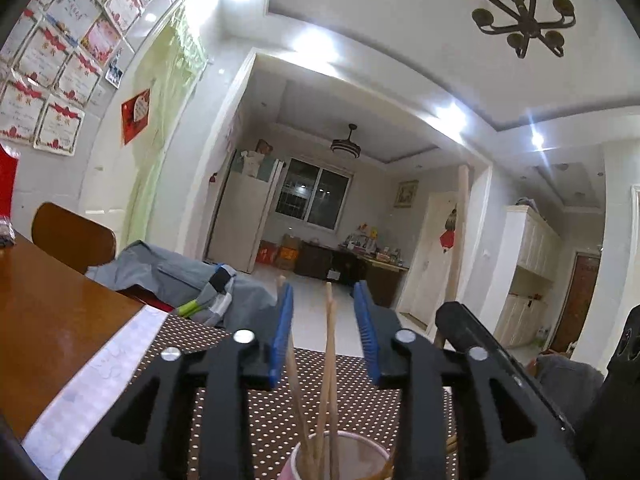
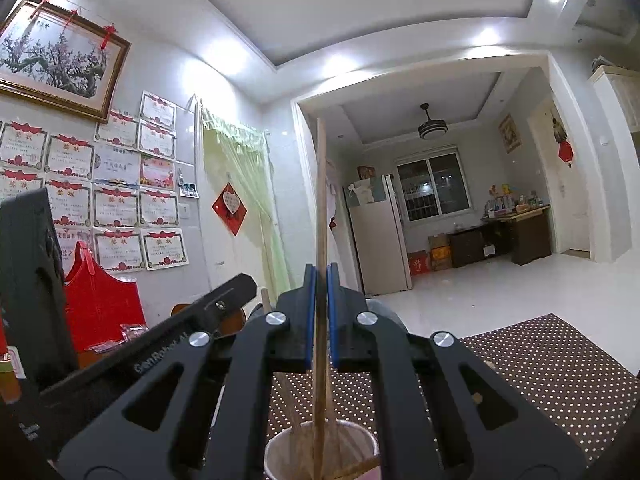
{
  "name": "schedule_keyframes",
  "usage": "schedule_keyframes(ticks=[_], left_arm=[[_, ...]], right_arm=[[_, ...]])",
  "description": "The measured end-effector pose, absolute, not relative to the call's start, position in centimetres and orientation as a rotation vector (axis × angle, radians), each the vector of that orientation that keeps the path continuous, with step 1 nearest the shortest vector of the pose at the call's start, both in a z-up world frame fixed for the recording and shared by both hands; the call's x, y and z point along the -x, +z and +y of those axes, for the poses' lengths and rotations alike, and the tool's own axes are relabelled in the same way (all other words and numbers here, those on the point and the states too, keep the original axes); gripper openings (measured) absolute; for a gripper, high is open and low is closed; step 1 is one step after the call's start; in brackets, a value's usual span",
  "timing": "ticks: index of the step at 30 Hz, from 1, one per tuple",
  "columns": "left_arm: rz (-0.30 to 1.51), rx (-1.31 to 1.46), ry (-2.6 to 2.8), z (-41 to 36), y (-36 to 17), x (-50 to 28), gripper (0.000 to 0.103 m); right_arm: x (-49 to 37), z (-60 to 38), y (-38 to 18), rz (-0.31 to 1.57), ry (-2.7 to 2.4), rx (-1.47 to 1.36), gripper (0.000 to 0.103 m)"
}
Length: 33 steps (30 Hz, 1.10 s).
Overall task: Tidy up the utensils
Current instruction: 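Open the left tool then the right tool to drop sticks into the cup, then lower both tools to the stick pile and grasp a stick with the left tool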
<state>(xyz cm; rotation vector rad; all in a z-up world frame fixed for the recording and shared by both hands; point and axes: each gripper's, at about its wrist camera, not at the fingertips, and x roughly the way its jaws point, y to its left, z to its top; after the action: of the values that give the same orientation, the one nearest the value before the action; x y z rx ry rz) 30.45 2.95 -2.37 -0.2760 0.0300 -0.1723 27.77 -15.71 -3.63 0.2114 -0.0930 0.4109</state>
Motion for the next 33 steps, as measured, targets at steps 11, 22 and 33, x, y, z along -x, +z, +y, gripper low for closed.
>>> schedule_keyframes(ticks=[11,22,33], left_arm=[[0.087,0.249,-0.114,3.7,-1.0,-28.8,0.046],[0.125,0.218,-0.101,3.8,0.7,-25.4,0.047],[0.138,0.197,-0.076,3.5,2.4,-19.1,0.051]], right_arm=[[-27.2,-15.8,-3.1,0.014,0.394,-0.167,0.009],[-24.0,-16.4,-1.4,0.017,0.342,-0.126,0.044],[-18.5,-17.9,0.3,0.022,0.306,-0.118,0.05]])
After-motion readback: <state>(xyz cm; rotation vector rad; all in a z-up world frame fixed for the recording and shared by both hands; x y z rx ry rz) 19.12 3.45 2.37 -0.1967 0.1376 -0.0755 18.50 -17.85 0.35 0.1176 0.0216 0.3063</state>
